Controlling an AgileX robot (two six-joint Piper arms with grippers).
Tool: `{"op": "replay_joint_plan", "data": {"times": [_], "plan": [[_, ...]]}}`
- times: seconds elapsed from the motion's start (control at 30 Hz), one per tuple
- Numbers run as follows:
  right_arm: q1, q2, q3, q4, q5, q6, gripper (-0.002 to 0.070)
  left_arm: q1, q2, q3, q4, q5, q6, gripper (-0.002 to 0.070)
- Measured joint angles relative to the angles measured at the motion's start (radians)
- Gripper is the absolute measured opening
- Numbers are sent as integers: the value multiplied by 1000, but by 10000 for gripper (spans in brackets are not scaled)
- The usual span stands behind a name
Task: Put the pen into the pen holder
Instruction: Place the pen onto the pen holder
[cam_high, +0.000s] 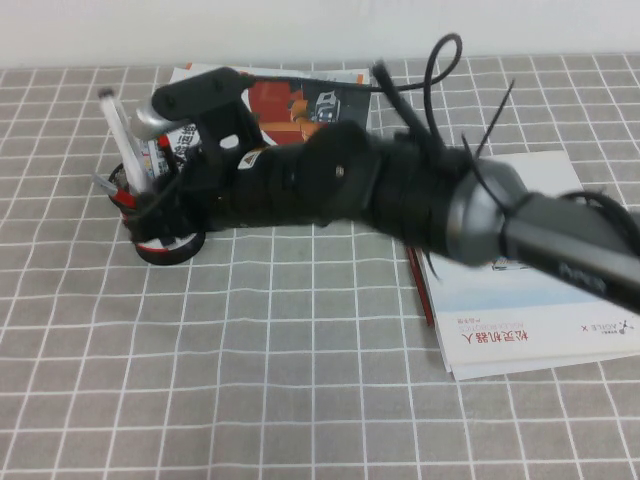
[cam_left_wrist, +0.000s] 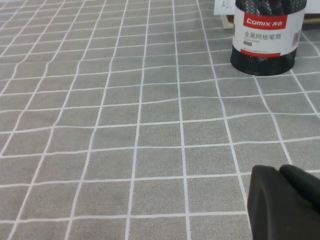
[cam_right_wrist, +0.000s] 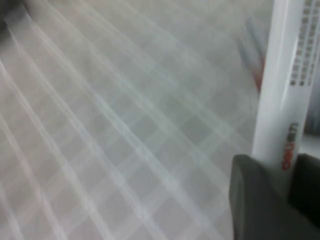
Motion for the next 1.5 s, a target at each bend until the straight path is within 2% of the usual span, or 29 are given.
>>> {"op": "replay_joint_plan", "data": {"times": [0.1, 0.2, 0.3, 0.9, 1.13, 1.23, 1.4, 1.5], "plan": [[40, -38, 82, 186, -250, -204, 103, 0, 0, 0, 0, 0, 0, -3], [46, -39, 98, 263, -413, -273, 103, 0, 0, 0, 0, 0, 0, -3], [46, -15, 84, 277, -499, -290, 103, 0, 0, 0, 0, 0, 0, -3], [46, 321, -300, 232, -539, -303, 102, 0, 0, 0, 0, 0, 0, -3], [46, 388, -344, 213, -531, -303, 104, 0, 0, 0, 0, 0, 0, -3], [46, 390, -344, 210, -522, -303, 148, 0, 0, 0, 0, 0, 0, -3], [46, 385, -351, 209, -511, -306, 309, 0, 0, 0, 0, 0, 0, -3], [46, 364, -351, 224, -496, -310, 335, 0, 0, 0, 0, 0, 0, -3]]}}
